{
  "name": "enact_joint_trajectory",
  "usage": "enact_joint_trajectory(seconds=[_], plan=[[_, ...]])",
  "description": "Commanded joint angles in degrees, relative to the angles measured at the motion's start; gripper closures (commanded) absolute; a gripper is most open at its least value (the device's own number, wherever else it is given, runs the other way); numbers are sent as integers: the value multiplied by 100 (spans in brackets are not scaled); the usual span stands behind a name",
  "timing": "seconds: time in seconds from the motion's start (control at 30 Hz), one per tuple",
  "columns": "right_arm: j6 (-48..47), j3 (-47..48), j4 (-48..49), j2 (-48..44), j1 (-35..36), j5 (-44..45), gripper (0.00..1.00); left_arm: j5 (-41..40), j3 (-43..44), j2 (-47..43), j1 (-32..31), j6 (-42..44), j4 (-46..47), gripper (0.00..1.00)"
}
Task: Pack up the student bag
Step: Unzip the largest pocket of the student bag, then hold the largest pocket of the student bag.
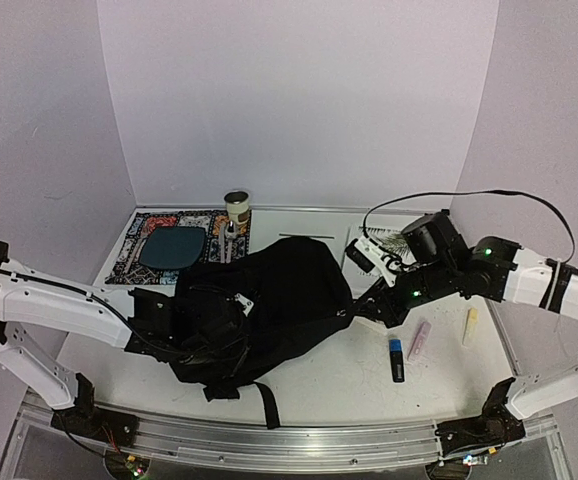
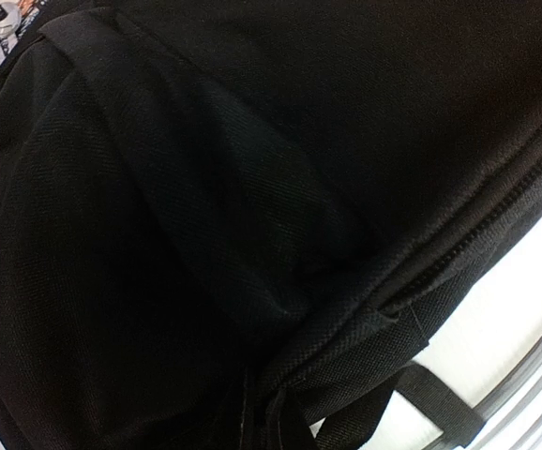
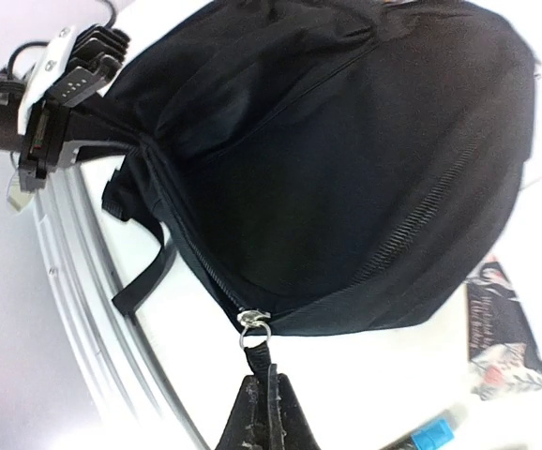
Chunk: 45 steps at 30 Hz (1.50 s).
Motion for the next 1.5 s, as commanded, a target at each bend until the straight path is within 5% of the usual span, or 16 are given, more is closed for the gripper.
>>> enact_joint_trajectory(seconds=[0.0, 0.2, 0.53, 0.87, 1.07, 1.47], plan=[[258, -66, -561, -574, -184, 625, 100, -865, -254, -132, 335, -879, -1115, 100], [202, -33, -653, -571, -185, 112, 100, -678, -435, -382, 337, -1751, -1452, 98], [103, 139, -387, -128, -178, -1325, 100, -360, 115, -1361, -76, -621, -510, 50], [188, 281, 53, 218, -36, -1672, 100, 616, 549, -1215, -290, 406, 807, 25], [106, 277, 203, 375, -19, -1615, 100, 1072, 837, -188, -289, 1084, 1925, 21], [112, 243, 307, 312, -17, -1558, 100, 1291, 1931, 1155, -290, 2287, 2006, 24]])
